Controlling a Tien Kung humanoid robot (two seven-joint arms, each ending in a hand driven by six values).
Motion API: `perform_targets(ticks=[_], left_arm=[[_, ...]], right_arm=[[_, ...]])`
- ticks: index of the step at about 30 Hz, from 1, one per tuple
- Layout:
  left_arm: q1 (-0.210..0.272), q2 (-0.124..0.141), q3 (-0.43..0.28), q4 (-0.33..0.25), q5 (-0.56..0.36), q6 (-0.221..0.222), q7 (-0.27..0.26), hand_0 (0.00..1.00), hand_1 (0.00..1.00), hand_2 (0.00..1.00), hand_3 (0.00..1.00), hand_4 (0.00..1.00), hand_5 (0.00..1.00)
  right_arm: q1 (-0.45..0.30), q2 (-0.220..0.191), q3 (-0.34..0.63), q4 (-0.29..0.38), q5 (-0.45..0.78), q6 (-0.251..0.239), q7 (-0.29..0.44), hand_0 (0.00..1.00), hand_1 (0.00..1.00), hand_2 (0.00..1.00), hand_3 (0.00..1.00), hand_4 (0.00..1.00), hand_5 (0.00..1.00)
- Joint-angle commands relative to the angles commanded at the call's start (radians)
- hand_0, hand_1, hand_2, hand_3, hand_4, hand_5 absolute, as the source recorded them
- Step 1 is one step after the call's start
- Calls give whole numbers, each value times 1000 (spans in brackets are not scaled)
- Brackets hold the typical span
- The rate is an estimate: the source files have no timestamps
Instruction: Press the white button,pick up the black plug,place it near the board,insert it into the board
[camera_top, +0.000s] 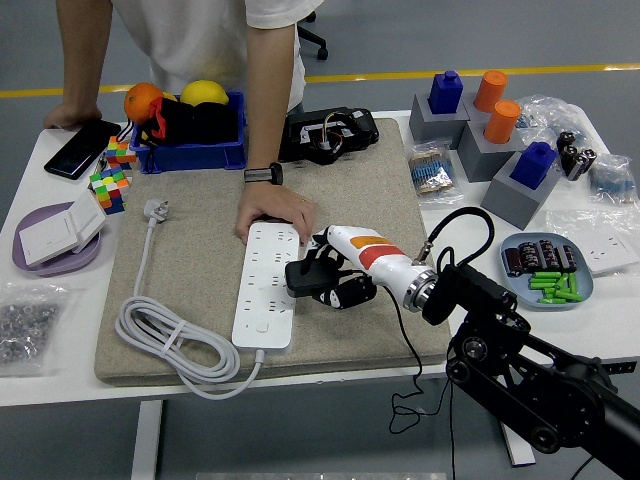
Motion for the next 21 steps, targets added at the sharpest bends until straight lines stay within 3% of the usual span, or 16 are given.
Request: perform_targets(ticks=[21], left_arm=[[4,2,-10,0,2,3,-3,649,639,632,677,516,113]], right_arm=[[14,57,-23,-29,31,-3,-93,452,466,522,540,800,2]])
